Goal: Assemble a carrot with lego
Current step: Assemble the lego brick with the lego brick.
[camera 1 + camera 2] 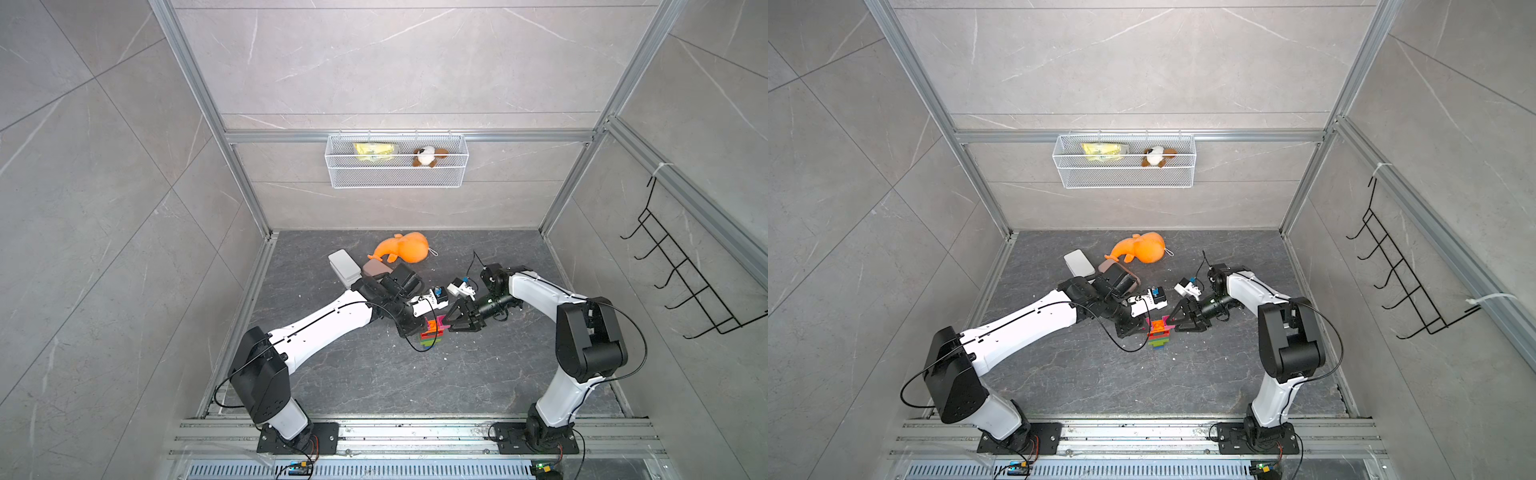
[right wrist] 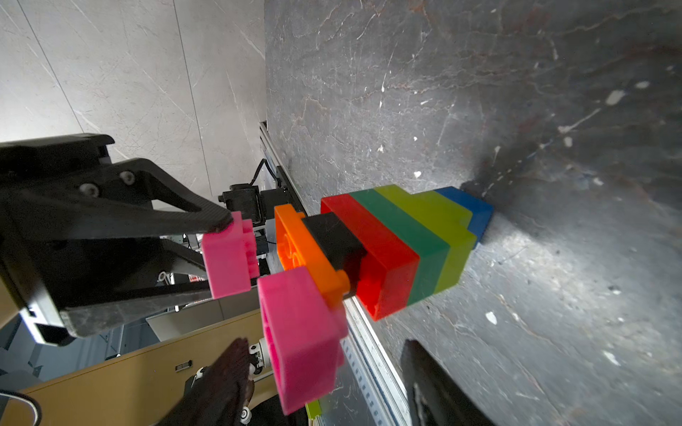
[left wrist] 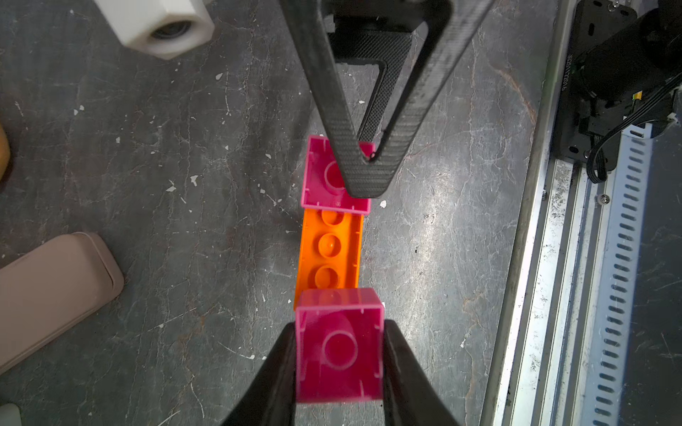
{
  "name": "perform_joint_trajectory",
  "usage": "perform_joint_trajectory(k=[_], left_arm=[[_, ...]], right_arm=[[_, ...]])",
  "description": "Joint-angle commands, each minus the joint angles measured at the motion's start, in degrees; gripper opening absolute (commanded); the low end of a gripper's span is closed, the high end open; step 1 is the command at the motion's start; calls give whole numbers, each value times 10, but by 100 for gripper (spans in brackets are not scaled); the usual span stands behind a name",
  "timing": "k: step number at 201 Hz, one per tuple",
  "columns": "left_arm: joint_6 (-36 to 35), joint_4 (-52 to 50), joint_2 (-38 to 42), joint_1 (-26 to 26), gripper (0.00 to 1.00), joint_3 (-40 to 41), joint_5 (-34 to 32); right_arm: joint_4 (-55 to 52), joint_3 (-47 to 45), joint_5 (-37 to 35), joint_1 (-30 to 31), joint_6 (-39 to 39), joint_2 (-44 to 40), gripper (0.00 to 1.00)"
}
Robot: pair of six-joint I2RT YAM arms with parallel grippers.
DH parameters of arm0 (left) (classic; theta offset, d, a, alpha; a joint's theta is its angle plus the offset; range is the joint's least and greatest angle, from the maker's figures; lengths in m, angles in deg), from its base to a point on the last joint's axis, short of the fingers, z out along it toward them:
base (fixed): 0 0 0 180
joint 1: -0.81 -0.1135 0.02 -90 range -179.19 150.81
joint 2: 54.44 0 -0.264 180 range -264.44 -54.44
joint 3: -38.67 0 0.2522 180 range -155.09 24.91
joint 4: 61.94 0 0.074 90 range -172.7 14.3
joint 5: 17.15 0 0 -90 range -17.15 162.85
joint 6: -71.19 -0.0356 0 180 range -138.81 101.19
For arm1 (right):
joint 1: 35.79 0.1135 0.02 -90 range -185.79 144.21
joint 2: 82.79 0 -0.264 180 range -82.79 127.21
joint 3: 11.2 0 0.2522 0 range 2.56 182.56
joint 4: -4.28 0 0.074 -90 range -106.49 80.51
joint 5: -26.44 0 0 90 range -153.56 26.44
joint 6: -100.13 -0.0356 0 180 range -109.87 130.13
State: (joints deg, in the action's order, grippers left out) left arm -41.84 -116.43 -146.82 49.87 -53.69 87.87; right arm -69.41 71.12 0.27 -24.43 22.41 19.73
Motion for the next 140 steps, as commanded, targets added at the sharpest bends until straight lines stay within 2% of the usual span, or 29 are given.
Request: perform_joint_trajectory(k=[1,140], left_arm=[[-18,-5,-5,2,0,-23,-4],[-25,-33,-14,3,0,-32,-12]], right_arm=[[2,-5,-5,2,12,5,68],[2,3,-8,2,8,14,67]])
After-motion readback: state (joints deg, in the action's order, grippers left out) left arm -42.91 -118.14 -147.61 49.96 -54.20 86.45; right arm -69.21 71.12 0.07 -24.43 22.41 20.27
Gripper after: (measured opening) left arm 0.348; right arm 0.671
